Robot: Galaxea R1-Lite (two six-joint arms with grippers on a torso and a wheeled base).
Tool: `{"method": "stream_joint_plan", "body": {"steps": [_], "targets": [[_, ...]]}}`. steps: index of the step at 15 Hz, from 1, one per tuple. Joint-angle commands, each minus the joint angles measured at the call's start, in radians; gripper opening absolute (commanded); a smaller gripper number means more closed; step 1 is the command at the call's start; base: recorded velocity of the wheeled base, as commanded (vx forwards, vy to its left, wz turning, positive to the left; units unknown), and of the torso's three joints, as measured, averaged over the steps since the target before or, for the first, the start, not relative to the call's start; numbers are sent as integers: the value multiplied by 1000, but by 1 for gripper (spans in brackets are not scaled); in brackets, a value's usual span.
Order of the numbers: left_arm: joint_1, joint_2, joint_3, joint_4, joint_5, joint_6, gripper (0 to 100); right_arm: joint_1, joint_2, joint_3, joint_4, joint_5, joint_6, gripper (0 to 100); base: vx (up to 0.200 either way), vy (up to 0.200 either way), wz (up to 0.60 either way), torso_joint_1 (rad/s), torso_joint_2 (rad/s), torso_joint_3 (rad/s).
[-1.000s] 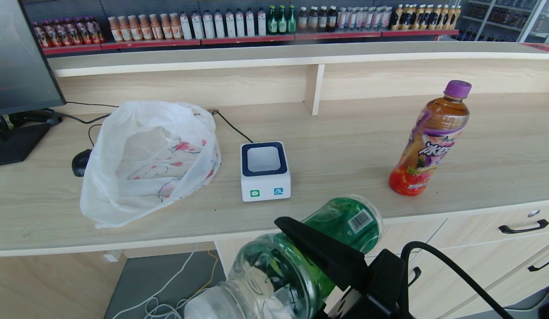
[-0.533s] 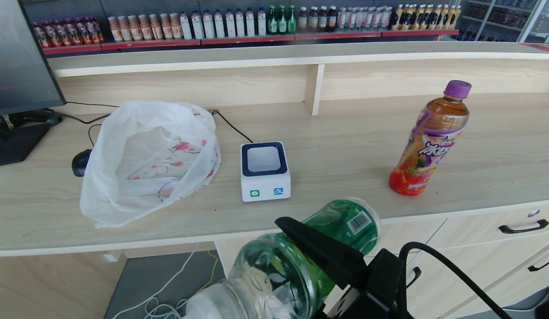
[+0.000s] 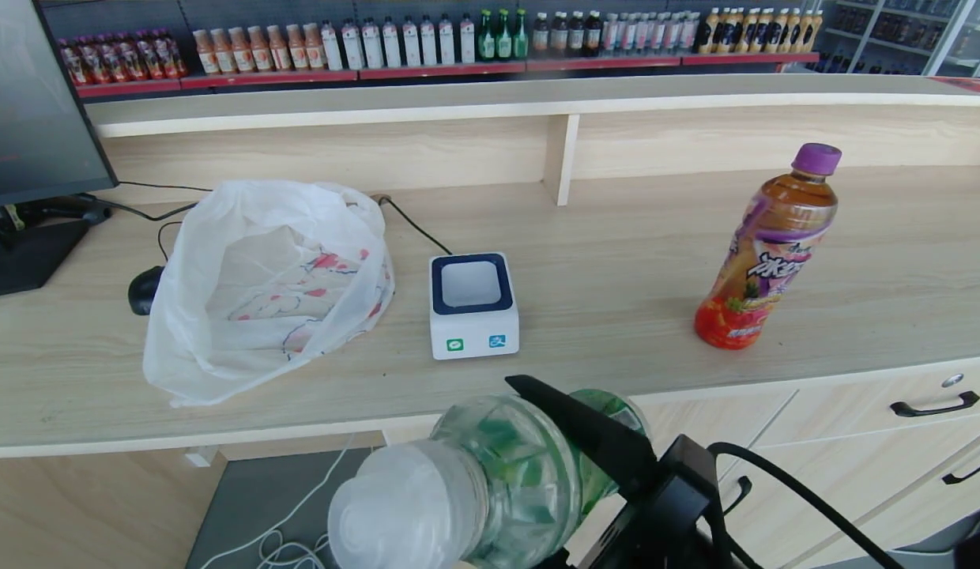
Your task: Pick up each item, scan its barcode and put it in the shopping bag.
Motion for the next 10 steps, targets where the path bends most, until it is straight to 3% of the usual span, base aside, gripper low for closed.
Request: {"method": "stream_joint_plan", "body": {"steps": [1, 5, 6, 10], "targets": [[0, 0, 0, 0, -1, 0, 100, -6, -28, -28, -1, -51, 63, 0, 0, 0, 0, 0, 0, 0], [0, 0, 0, 0, 1, 0, 100, -15, -53, -132, -1, -224, 277, 0, 0, 0, 0, 0, 0, 0], [0, 0, 0, 0, 1, 0, 100, -26, -35, -215, -1, -244, 339, 0, 0, 0, 0, 0, 0, 0], [0, 0, 0, 0, -1, 0, 100, -153, -30, -264, 0, -244, 405, 0, 0, 0, 0, 0, 0, 0]]}}
